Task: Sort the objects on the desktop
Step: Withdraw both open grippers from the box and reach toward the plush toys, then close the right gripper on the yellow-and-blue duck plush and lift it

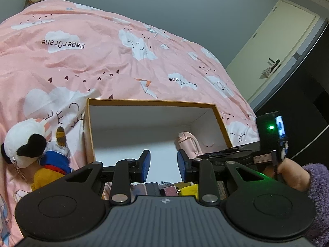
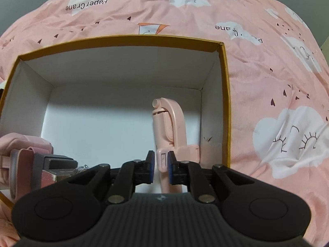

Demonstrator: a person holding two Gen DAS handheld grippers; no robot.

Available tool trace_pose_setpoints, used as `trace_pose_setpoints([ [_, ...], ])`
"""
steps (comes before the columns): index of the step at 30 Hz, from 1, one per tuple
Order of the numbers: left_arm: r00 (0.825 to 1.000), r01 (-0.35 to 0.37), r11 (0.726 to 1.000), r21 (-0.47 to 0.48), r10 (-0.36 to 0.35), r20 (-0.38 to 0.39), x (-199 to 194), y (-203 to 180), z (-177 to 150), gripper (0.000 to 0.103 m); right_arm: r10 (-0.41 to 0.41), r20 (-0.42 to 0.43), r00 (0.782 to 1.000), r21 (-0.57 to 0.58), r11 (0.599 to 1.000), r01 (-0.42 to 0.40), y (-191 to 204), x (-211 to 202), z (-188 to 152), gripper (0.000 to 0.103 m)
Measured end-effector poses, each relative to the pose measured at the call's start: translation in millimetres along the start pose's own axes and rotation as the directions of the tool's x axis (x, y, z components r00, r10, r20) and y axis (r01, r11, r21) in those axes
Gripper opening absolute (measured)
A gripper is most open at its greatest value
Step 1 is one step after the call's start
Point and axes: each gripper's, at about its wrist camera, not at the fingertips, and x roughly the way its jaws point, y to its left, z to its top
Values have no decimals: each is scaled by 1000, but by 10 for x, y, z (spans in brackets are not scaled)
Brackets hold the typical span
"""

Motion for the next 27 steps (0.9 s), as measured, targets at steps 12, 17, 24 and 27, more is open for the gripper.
trace_pose_setpoints([
  [12,996,-74,996,40,72,54,-275,29,35,32,57,113,992,-18,998,-55,155,-503,0,22],
  [17,976,-190,981,29,186,113,-583,172,71,32,178,218,960,-57,984,-170,478,-870,56,27],
  [24,937,-326,945,-24,327,125,-867,545,89,32,369,271,889,-159,928,-337,1181,-1020,161,37],
  [27,921,-373,928,-16,372,114,-919,681,104,36,444,241,863,-193,893,-406,1506,-978,194,39],
])
